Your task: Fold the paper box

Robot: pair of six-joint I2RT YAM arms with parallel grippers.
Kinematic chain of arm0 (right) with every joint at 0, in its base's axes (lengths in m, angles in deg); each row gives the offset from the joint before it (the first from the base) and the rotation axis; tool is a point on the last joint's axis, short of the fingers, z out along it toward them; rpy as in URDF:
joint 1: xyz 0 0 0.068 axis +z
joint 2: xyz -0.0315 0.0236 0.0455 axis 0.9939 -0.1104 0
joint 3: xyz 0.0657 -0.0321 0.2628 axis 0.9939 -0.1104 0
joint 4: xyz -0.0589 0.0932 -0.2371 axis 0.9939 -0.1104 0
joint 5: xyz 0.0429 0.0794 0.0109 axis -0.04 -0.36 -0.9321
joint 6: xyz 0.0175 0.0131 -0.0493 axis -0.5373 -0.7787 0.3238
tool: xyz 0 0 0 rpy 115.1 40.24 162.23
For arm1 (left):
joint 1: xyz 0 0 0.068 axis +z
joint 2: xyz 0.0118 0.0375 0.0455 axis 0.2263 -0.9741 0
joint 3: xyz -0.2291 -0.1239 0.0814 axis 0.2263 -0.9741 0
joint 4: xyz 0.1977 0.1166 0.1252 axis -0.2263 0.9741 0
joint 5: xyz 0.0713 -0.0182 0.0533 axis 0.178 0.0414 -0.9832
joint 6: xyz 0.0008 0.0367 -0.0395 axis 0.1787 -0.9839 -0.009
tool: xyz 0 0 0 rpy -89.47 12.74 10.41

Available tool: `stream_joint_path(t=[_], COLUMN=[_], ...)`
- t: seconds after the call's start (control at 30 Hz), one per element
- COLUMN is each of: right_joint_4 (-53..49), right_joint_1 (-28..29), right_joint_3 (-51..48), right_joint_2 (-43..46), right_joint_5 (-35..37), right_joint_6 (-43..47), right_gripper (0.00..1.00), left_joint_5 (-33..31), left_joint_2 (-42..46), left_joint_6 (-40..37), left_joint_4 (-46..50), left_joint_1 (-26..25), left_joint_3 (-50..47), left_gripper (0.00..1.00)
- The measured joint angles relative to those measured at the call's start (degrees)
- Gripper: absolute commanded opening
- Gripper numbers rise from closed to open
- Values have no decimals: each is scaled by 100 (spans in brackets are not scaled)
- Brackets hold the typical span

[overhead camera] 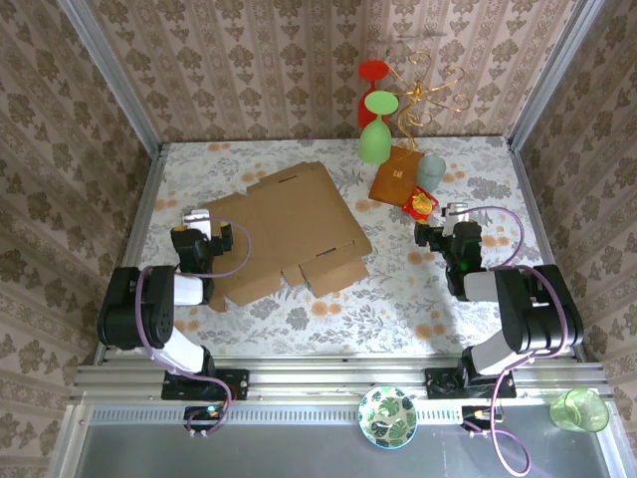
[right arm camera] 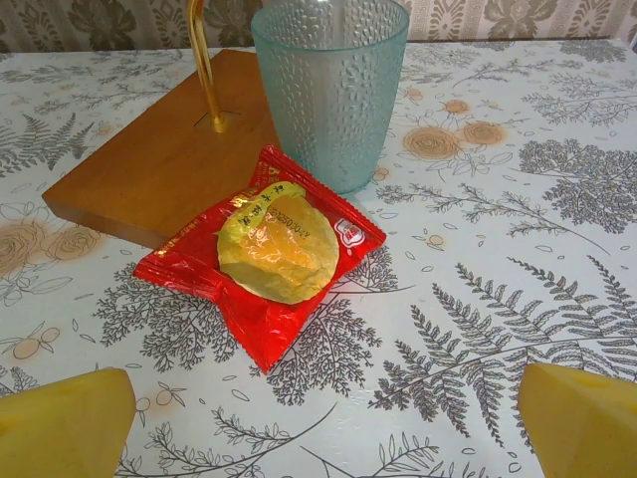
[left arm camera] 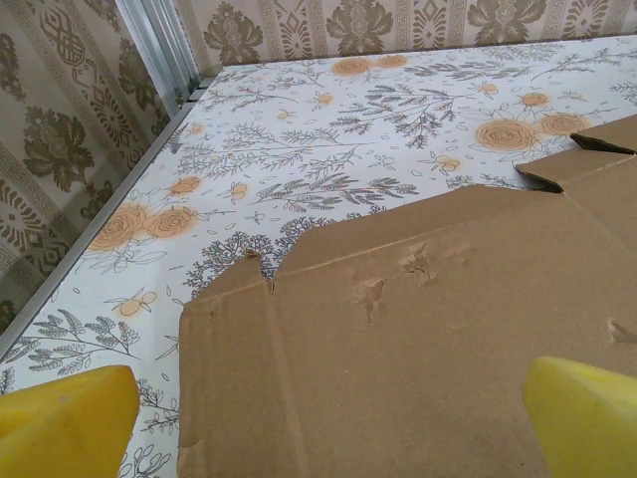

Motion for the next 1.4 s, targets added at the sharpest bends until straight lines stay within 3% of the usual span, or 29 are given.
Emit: stream_joint_path(t=[1.0, 1.1, 1.2, 1.27, 1.33, 1.37, 1.4], right_joint_4=[-11, -748, -2074, -3167, -4277, -4675, -4900], right_joint_1=[2, 201, 588, 699, 603, 485, 330], right_joint_3=[0, 37, 531, 1440, 2461, 2824, 2962], right_joint_2=[15, 590, 1926, 2583, 2879, 3005, 3150], right_joint_5=[24, 461, 1056, 1281, 1403, 1360, 1110], right_joint_6=[0, -4, -341, -1012, -1969, -2459, -2822], right_gripper=[100, 100, 100, 100, 100, 95, 83], left_joint_5=[-31, -483, -1309, -1707, -1805, -1676, -1235], left_joint_2=[0, 238, 1099, 1987, 2686, 2883, 3016], left_joint_6=[0, -105, -343, 140, 1416, 2070, 2721], left_joint_4=[-4, 4, 271, 1270, 3062, 3700, 4061], left_joint_1=[-4, -240, -1056, -1473, -1447, -1296, -973], left_joint_3=[-2, -138, -258, 35, 911, 1408, 1803], left_gripper=[100, 100, 100, 100, 100, 100, 100])
